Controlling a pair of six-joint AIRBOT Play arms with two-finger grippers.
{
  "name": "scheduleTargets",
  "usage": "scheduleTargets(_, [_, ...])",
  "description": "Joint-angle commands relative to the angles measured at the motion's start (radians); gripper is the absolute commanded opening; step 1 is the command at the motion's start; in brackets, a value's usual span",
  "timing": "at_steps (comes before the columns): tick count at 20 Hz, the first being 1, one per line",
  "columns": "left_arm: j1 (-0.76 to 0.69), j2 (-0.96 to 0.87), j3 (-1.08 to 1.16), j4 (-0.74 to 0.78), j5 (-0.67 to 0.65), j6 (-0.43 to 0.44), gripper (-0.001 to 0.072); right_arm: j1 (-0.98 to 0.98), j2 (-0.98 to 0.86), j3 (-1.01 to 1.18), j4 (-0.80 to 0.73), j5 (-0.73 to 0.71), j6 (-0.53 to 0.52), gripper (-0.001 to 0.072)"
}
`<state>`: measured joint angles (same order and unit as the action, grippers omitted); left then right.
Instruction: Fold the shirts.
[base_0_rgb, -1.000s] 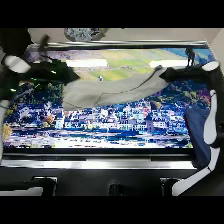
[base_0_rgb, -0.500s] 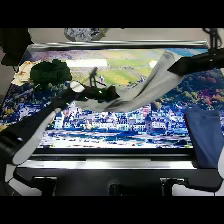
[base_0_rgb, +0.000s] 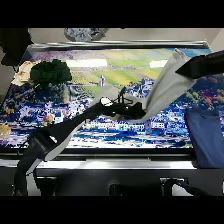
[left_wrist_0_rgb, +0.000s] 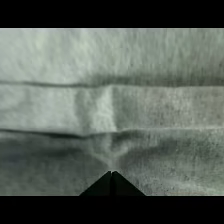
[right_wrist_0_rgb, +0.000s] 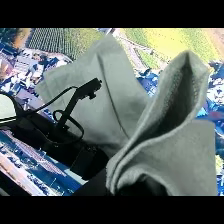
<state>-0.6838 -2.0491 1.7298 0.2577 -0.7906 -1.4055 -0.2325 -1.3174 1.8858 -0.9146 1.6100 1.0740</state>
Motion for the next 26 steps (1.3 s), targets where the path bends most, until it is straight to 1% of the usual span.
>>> scheduleTargets(1, [0.045,0.034,0.027,0.216,-0.065,-0.045,0.0031,0.004,0.005,-0.040,-0.013,-0.065,-0.010,0.0045])
scheduleTargets(2, [0.084,0.080,0.026,0.354,-0.097,-0.100,0.0031,0.017,-0.007,-0.049,-0.016,-0.082,-0.016,0.0045])
scheduleTargets(4, [0.175,0.199,0.026,0.610,-0.183,-0.152,0.0031,0.079,-0.054,-0.053,-0.015,-0.113,-0.021,0.0045])
scheduleTargets(6, [0.269,0.335,0.026,0.814,-0.264,-0.150,0.0032,0.180,-0.118,-0.053,-0.014,-0.182,-0.020,0.0045])
scheduleTargets(7, [0.321,0.408,0.026,0.908,-0.293,-0.150,0.0033,0.244,-0.157,-0.053,-0.014,-0.245,-0.020,0.0045])
scheduleTargets(8, [0.370,0.473,0.026,0.969,-0.309,-0.151,0.0033,0.303,-0.196,-0.053,-0.014,-0.306,-0.020,0.0046])
scheduleTargets(9, [0.423,0.539,0.026,0.992,-0.317,-0.151,0.0033,0.367,-0.240,-0.053,-0.014,-0.375,-0.018,0.0046])
scheduleTargets(10, [0.471,0.594,0.026,0.991,-0.320,-0.151,0.0034,0.420,-0.285,-0.053,-0.014,-0.433,-0.003,0.0047])
scheduleTargets(12, [0.549,0.693,0.026,0.992,-0.320,-0.151,0.0033,0.523,-0.390,-0.053,-0.014,-0.524,0.066,0.0048])
scheduleTargets(13, [0.574,0.726,0.026,0.992,-0.319,-0.150,0.0034,0.562,-0.438,-0.053,-0.014,-0.575,0.079,0.0157])
scheduleTargets(14, [0.595,0.751,0.026,0.993,-0.317,-0.150,0.0034,0.591,-0.479,-0.053,-0.013,-0.610,0.105,0.0606])
scheduleTargets(15, [0.614,0.767,0.026,0.993,-0.319,-0.150,0.0034,0.605,-0.502,-0.053,-0.015,-0.613,0.106,0.0681])
scheduleTargets(16, [0.629,0.775,0.026,0.992,-0.328,-0.148,0.0034,0.602,-0.510,-0.053,-0.022,-0.594,0.105,0.0711])
scheduleTargets(18, [0.653,0.778,0.026,0.993,-0.362,-0.126,0.0035,0.557,-0.490,-0.051,-0.093,-0.513,0.105,0.0711])
scheduleTargets(19, [0.659,0.778,0.021,0.993,-0.369,-0.109,0.0035,0.513,-0.467,-0.051,-0.153,-0.448,0.105,0.0711])
scheduleTargets(20, [0.665,0.778,0.013,0.993,-0.369,-0.108,0.0035,0.458,-0.441,-0.051,-0.230,-0.375,0.105,0.0710])
scheduleTargets(22, [0.665,0.778,-0.016,0.993,-0.361,-0.084,0.0035,0.324,-0.403,-0.052,-0.356,-0.185,0.105,0.0672])
scheduleTargets(23, [0.665,0.778,-0.033,0.993,-0.361,-0.083,0.0035,0.257,-0.397,-0.054,-0.406,-0.095,0.102,0.0671])
scheduleTargets(24, [0.665,0.778,-0.051,0.993,-0.361,-0.083,0.0035,0.190,-0.394,-0.076,-0.439,-0.010,0.089,0.0670])
scheduleTargets(25, [0.665,0.778,-0.069,0.993,-0.361,-0.083,0.0035,0.136,-0.386,-0.134,-0.437,0.029,0.085,0.0670])
scheduleTargets(26, [0.665,0.778,-0.085,0.993,-0.361,-0.083,0.0035,0.091,-0.364,-0.232,-0.394,0.021,0.089,0.0671])
